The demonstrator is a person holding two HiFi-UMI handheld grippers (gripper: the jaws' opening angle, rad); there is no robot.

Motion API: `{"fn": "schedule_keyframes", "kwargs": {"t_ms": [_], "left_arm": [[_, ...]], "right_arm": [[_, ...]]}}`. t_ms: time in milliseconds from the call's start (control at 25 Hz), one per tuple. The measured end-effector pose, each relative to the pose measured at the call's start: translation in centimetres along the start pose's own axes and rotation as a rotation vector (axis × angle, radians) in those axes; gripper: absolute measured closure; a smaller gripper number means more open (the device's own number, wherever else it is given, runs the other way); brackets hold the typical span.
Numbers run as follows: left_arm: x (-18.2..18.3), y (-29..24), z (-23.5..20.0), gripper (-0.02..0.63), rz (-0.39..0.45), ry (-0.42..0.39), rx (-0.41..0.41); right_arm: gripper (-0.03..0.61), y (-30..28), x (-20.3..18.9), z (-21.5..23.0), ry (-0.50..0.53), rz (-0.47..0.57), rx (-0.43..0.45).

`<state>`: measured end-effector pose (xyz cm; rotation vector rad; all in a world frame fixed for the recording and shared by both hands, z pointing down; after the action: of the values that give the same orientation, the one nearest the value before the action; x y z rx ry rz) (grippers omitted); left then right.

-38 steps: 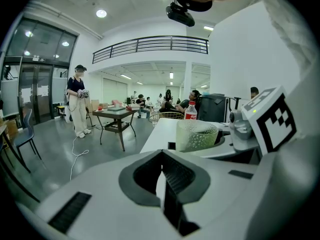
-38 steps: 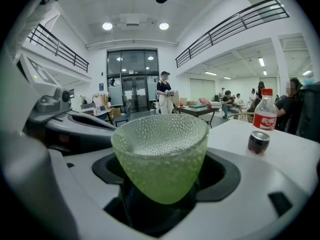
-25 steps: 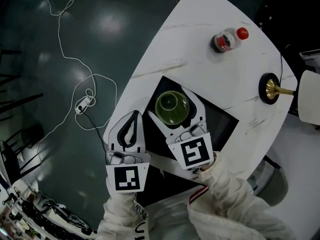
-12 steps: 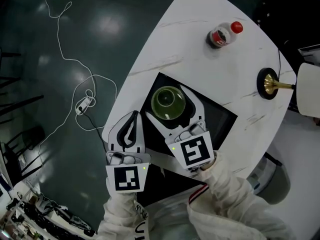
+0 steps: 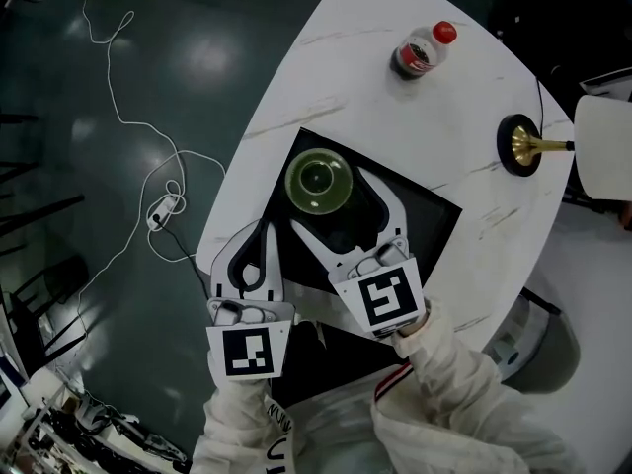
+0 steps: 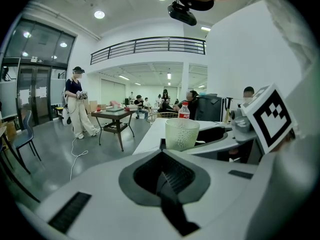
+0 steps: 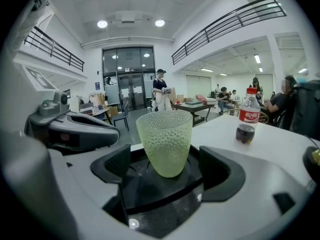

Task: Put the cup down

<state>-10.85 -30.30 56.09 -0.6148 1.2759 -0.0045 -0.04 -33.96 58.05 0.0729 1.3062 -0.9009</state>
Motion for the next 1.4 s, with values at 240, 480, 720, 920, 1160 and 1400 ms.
{"fn": "schedule_keyframes", "kwargs": {"t_ms": [240,480,720,920,1160,1400], "left_arm": [[-0.4,1.9,0.6,0.603,0.010,-0.014,-0.015],[-0.4,4.4,1.3,0.603,0.040,-0.034,-0.029],[-0.1,8.0,2.1,0.603,0.061,-0.070,-0.054],[-0.1,11.0,3.3,0.603,0.079,-0.097,-0.073],[-0.2,14.5,4.7,0.603,0.093,-0.126,-0.093],[-0.1,18.0,6.0,0.603,0.121,-0.148,-0.102]], "right_arm": [[0.166,2.0,-0.2,-0.9,0.005,0.031,-0.048],[0.166,4.4,-0.6,-2.7,0.007,0.066,-0.078],[0.166,7.6,-1.0,-5.2,-0.029,0.099,-0.091],[0.166,10.6,-1.9,-6.9,-0.041,0.116,-0.111],[0.166,13.3,-2.6,-9.2,-0.046,0.140,-0.117],[0.167,16.2,-3.1,-11.6,-0.031,0.160,-0.112]]}}
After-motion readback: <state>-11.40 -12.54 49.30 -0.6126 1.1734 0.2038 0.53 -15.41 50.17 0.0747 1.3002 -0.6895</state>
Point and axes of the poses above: the fingertips, and each gripper's own axes: y backward along the fingers, z to its right, x out of its top, the point moved 4 cm from there along y, backward along the fingers, and after that the axes turned 15 degrees about -y, right-handed, at the moved point
